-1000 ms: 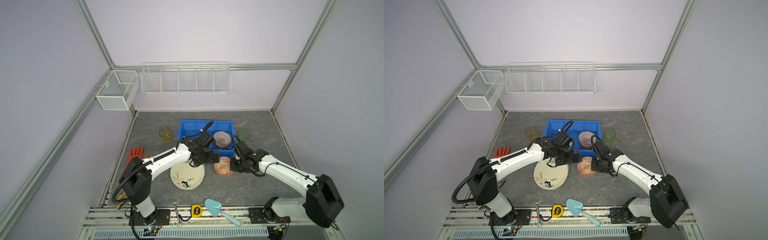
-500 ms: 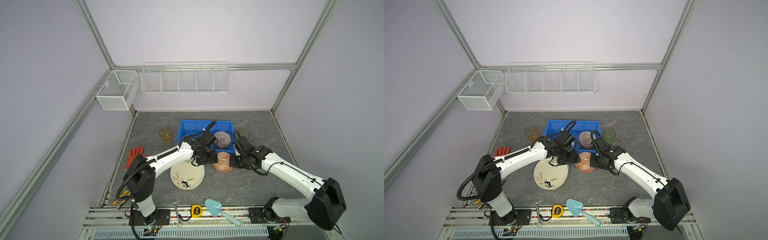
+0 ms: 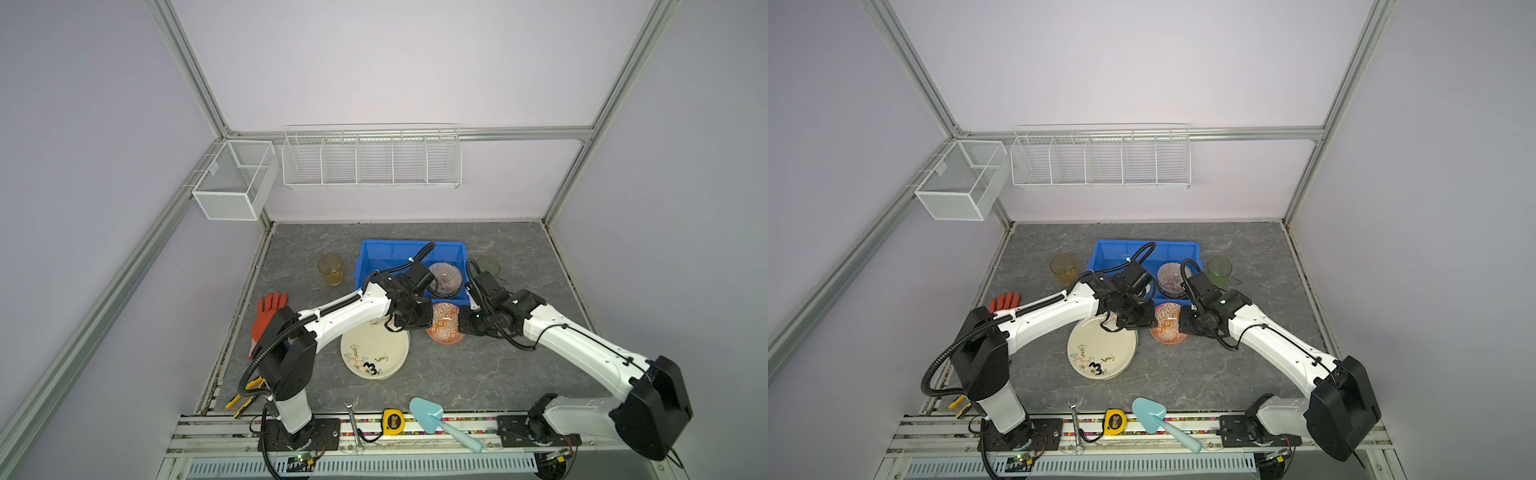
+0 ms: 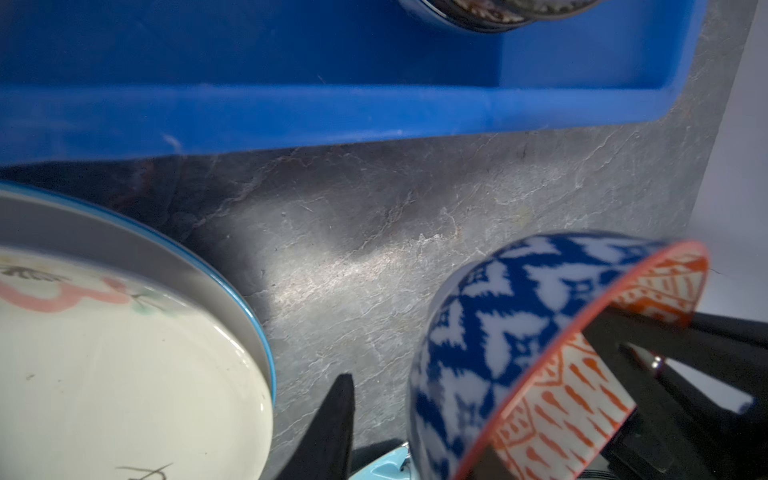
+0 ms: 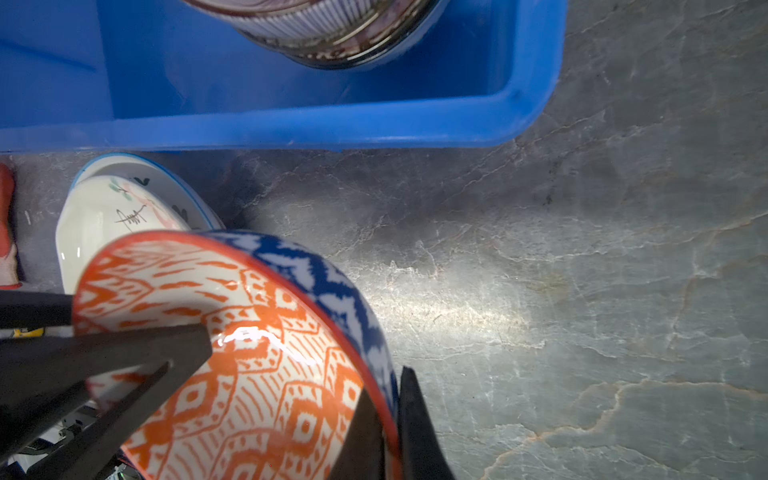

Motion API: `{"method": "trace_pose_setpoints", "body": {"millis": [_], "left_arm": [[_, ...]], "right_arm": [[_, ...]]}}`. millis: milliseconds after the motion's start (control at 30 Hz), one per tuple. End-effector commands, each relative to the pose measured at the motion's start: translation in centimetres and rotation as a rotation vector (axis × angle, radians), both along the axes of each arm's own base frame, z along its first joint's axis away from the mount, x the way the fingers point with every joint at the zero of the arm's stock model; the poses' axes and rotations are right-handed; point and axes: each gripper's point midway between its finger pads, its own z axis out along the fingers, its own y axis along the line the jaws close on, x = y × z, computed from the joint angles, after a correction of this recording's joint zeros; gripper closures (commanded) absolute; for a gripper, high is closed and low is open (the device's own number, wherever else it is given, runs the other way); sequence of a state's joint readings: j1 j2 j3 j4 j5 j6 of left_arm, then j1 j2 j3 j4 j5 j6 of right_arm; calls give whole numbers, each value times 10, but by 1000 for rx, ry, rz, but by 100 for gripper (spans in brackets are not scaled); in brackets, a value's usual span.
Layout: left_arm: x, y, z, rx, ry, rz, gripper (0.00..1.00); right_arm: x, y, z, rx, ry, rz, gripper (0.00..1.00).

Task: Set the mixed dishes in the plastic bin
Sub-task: 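Close the left gripper on the raised orange-blue bowl rim while the right holds it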

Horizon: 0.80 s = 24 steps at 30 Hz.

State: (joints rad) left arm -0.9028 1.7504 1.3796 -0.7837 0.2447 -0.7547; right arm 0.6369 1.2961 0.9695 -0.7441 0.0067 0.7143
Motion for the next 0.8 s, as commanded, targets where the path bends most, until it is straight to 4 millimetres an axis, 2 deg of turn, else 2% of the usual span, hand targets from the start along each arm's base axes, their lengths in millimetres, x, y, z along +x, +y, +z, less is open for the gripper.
{"method": "trace_pose_setpoints", "body": {"millis": [0,133,400,600,767], "left_arm": [[2,-4,3,2,-2,-8,76],[3,-5,5,2,-2,-11,86],[4,-6,8,0,-11,-14,100],[7,-2,11,29,-34,-27,100],[18,3,21,47,-62,-37,100]], "right_arm": [[7,12,16,51,-38,12,93],[8,13,16,54,-37,16,93],[10,15,19,53,-42,19,93],[9,10,30,49,-65,14,78],[7,-10,52,8,-127,-11,69]]}}
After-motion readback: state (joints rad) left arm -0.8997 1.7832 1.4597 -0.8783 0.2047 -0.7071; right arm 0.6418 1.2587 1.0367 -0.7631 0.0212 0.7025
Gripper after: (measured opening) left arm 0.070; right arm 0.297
